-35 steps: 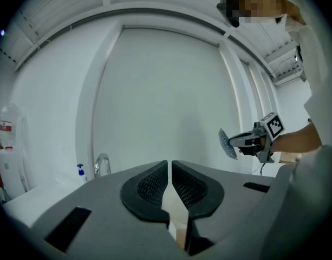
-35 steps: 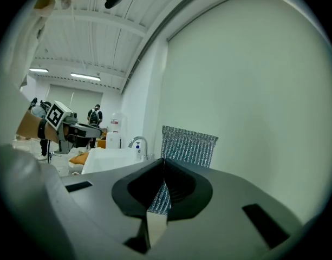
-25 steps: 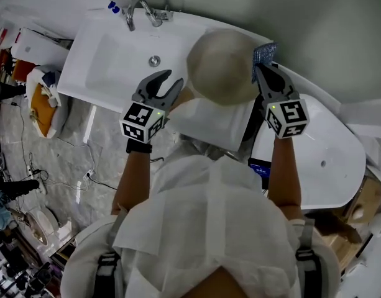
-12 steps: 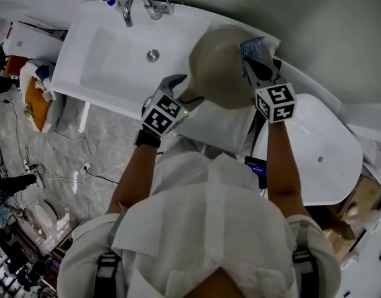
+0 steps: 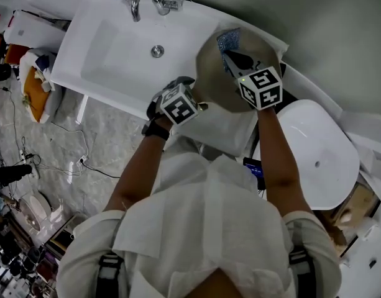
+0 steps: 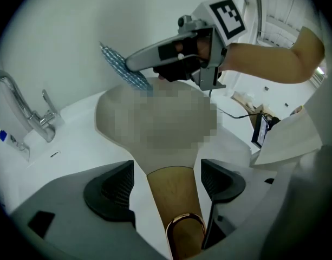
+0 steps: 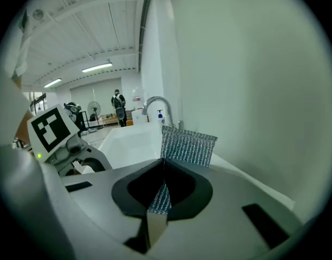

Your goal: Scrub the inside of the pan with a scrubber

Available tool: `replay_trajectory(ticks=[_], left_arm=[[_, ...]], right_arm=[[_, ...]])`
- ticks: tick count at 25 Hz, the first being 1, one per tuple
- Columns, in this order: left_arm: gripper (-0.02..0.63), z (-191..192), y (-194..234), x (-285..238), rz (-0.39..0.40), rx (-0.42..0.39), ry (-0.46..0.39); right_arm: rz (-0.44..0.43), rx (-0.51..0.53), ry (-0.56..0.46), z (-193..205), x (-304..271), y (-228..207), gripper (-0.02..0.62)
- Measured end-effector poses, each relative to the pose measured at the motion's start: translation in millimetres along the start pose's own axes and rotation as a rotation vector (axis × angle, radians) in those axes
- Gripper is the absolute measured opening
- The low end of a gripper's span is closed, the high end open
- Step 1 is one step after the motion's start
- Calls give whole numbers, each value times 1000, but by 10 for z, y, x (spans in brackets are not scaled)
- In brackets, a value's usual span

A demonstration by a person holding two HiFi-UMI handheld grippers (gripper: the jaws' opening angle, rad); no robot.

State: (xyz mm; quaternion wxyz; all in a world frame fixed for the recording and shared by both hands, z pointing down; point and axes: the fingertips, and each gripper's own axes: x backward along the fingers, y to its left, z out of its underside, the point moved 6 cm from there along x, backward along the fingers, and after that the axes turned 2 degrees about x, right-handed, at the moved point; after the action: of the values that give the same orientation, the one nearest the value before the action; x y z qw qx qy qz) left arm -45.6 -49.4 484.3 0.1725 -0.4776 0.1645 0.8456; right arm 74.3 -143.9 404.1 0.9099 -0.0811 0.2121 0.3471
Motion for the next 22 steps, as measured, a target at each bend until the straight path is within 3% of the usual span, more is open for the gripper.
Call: replay_trajectory(ticks=[7,11,15,22], left_arm=[[374,-4,39,-119,52,-7,45],[363,-1,56,-126,74,-30,57],[353,8,58,-118,74,-31,55],[345,15,51,-114,78,-29,56]], right_arm=[[-176,41,65,-39,-444,467,17],[-213,61,123,38,-696,602,17],[-197,60,135,53,-875,547,17],[-49,47,141,3,-1055,17,17]])
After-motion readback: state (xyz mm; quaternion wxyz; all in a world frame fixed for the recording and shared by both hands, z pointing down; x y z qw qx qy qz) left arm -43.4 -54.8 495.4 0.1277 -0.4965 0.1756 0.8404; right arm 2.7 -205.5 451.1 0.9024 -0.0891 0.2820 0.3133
